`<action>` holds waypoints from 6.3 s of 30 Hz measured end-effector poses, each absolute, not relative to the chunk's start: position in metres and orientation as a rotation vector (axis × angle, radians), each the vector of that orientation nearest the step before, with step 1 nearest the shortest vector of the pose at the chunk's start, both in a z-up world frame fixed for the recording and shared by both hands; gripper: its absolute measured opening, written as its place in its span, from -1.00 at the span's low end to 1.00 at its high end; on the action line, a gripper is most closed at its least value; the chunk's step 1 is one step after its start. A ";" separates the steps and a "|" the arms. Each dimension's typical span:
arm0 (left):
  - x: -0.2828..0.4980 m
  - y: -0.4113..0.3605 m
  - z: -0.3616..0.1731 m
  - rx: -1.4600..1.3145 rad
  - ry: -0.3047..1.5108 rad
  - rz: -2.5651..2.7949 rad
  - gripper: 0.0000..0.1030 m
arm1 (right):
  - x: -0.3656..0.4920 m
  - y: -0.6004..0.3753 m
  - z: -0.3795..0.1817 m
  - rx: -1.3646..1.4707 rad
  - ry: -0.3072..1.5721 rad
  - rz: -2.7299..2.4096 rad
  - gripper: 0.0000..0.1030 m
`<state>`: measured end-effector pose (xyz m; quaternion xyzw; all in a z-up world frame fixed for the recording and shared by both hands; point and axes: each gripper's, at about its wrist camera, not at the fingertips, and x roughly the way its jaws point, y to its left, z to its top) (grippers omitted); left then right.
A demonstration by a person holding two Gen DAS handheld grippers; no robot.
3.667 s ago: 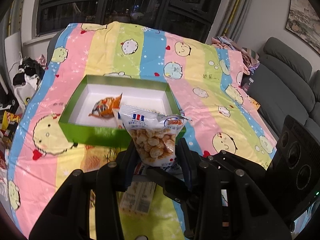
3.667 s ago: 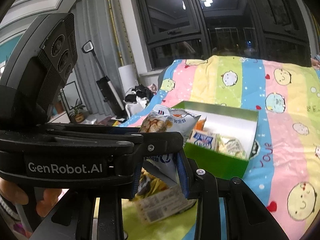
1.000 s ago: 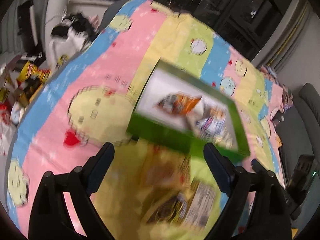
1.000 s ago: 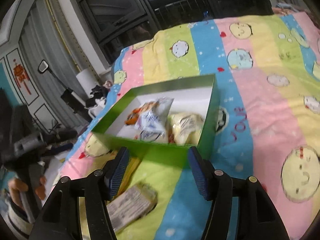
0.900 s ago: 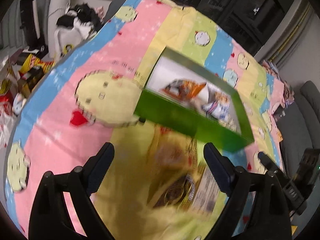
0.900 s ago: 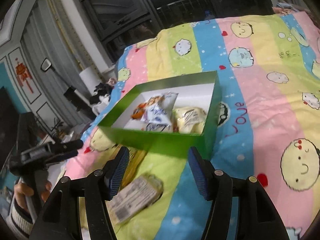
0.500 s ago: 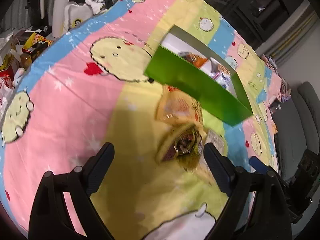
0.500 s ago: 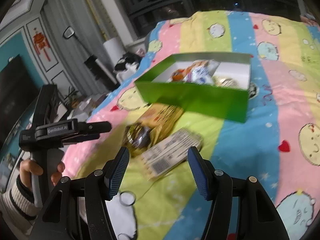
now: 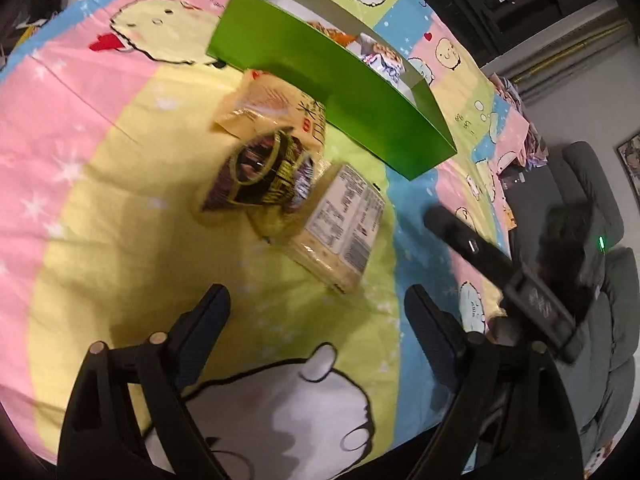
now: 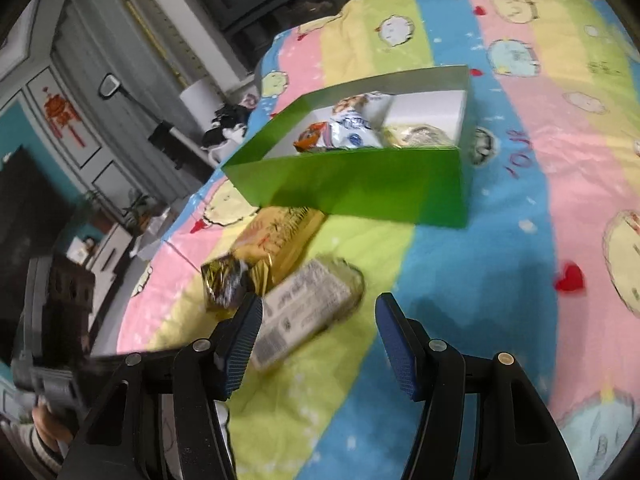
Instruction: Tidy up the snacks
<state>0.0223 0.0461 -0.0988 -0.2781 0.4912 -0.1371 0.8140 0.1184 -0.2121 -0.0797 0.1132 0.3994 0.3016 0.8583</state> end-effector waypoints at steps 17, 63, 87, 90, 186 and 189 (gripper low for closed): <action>0.027 0.045 -0.109 -0.626 1.038 -0.247 -0.07 | 0.147 -0.194 -0.117 0.232 1.028 0.774 -0.50; 0.021 0.024 -0.050 -0.423 0.891 -0.308 -0.08 | 0.051 -0.213 -0.059 0.235 0.770 0.649 -0.61; 0.094 0.018 0.012 -0.363 0.752 -0.369 -0.08 | 0.109 -0.227 -0.001 0.226 0.582 0.606 -0.61; 0.105 0.019 0.016 -0.360 0.743 -0.373 -0.08 | 0.118 -0.227 0.002 0.229 0.569 0.606 -0.61; 0.065 0.029 0.029 -0.205 0.671 -0.163 0.99 | 0.090 -0.233 0.000 0.240 0.655 0.497 0.44; 0.053 0.032 0.022 -0.217 0.694 -0.164 0.99 | 0.078 -0.228 -0.002 0.200 0.668 0.487 0.44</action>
